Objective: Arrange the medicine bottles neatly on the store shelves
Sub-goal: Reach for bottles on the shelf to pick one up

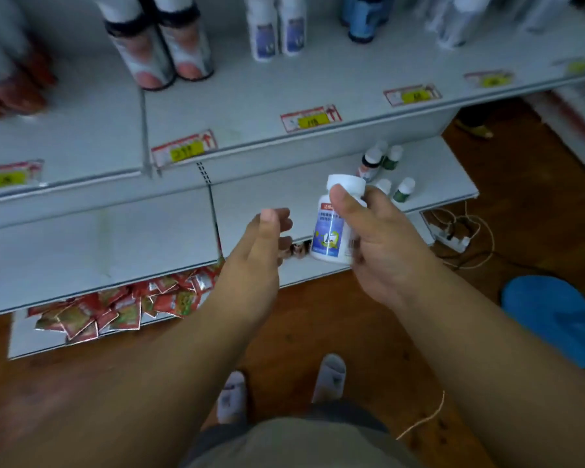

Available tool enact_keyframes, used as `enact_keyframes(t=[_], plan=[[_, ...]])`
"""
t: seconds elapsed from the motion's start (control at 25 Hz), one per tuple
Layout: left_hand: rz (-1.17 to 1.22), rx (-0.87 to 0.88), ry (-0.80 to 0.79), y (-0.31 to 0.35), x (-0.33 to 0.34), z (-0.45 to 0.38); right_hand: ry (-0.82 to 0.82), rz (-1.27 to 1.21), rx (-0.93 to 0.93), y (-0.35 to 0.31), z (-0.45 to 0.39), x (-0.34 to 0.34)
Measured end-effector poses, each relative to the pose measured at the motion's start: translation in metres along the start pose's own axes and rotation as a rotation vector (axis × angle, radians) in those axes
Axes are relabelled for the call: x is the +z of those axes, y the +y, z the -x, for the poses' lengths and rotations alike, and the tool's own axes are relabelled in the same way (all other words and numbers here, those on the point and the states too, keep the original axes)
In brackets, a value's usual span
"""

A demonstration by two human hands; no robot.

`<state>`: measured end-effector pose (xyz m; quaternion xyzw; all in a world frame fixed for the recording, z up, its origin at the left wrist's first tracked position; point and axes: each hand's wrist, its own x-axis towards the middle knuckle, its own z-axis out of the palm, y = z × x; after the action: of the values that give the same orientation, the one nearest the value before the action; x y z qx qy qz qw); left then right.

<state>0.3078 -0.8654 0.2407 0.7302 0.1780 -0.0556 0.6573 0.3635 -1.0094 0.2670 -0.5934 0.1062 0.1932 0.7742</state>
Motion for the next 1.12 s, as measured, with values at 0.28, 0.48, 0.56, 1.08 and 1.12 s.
enact_keyframes(t=[0.28, 0.48, 0.56, 1.08, 1.12], plan=[[0.057, 0.175, 0.018, 0.066, -0.103, 0.007, -0.046, 0.045, -0.188, -0.042, 0.021, 0.112], [-0.042, 0.238, -0.027, 0.071, -0.144, -0.004, -0.091, 0.166, -0.337, -0.062, 0.017, 0.161], [-0.104, 0.261, -0.044, 0.078, -0.148, -0.017, -0.091, 0.167, -0.356, -0.07, 0.004, 0.162], [-1.133, 0.275, 0.078, 0.091, -0.047, -0.227, -0.063, 0.934, -0.412, -0.136, -0.223, 0.069], [-1.158, 0.261, 0.104, 0.091, -0.041, -0.238, -0.101, 1.026, -0.442, -0.136, -0.236, 0.07]])
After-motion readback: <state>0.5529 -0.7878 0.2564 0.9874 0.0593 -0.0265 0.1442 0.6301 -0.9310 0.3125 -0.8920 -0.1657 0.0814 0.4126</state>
